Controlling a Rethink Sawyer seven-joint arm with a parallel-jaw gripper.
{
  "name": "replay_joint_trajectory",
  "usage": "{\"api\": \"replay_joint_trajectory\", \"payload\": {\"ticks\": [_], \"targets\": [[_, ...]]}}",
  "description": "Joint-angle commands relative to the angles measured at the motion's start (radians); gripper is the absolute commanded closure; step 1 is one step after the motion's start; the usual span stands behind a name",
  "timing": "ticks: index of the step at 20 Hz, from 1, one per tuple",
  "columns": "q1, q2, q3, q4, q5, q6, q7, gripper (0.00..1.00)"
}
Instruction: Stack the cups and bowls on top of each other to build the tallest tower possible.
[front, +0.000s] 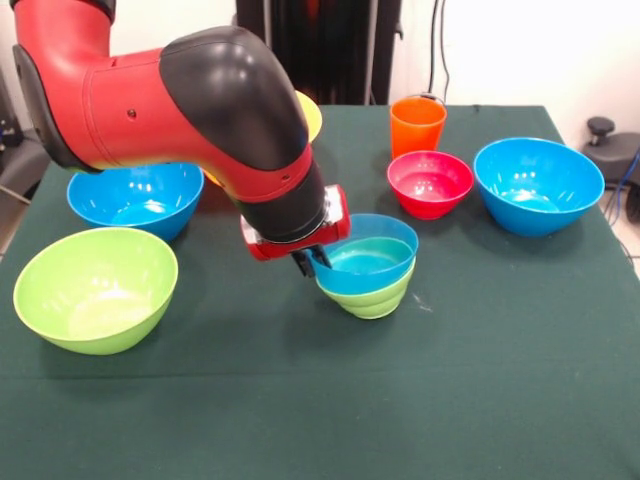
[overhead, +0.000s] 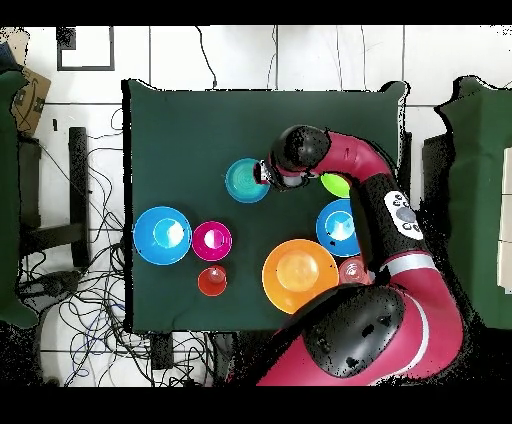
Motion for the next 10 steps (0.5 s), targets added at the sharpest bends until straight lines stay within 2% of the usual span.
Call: {"api": "replay_joint_trajectory", "payload": {"ticks": [1, 4, 5, 10], "targets": [[0.039, -0.006, 0.025, 0.075, -0.137, 0.007, -0.307, 1.0], [0.042, -0.007, 0.023, 0.071, -0.144, 0.0, -0.306, 1.0], [0.043, -0.008, 0.025, 0.07, -0.149, 0.002, -0.302, 0.0], [0.042, -0.011, 0.029, 0.074, -0.159, -0.004, -0.295, 0.0]]}}
